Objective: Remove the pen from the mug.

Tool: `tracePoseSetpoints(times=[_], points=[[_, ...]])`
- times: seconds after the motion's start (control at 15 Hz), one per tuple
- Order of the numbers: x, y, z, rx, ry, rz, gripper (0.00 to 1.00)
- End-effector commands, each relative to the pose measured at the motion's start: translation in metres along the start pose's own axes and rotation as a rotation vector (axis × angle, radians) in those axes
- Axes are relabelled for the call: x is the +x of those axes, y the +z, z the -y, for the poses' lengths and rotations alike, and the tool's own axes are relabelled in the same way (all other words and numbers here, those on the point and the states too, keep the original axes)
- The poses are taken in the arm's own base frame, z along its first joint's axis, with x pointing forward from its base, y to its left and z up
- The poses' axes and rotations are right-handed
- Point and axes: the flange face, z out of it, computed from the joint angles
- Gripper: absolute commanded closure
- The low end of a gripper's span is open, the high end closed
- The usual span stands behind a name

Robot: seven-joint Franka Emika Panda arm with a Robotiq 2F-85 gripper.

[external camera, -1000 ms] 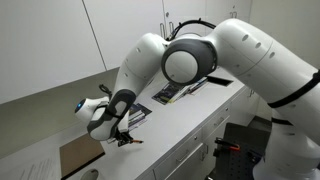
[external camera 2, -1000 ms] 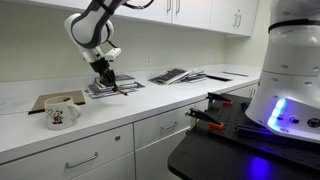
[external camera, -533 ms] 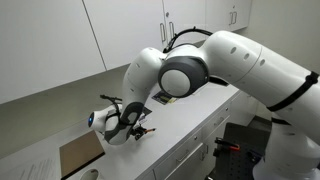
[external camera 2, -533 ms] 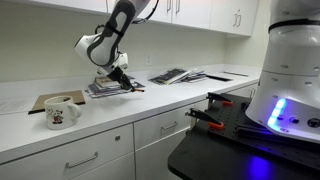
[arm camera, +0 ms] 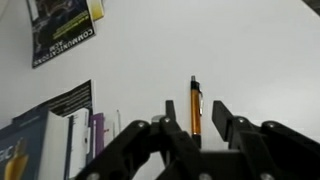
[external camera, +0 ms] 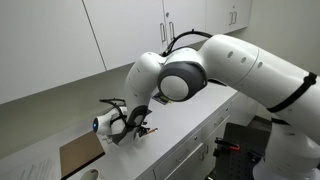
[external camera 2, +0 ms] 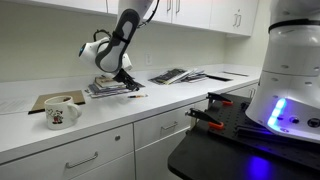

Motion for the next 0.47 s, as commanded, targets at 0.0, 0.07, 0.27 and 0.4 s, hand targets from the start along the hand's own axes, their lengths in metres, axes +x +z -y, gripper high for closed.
tracePoseSetpoints(times=[0.0,0.07,0.27,0.4], points=[[-0.008,-0.023,-0.004,-0.020,-0.018,-0.030,0.21],[-0.010,-0.035,-0.002,-0.019,-0.023,-0.068,0.15],[-0.020,-0.081,0.000,0.024,-0.071,-0.229,0.00],[-0.030,-0.104,0.002,0.031,-0.092,-0.300,0.00]])
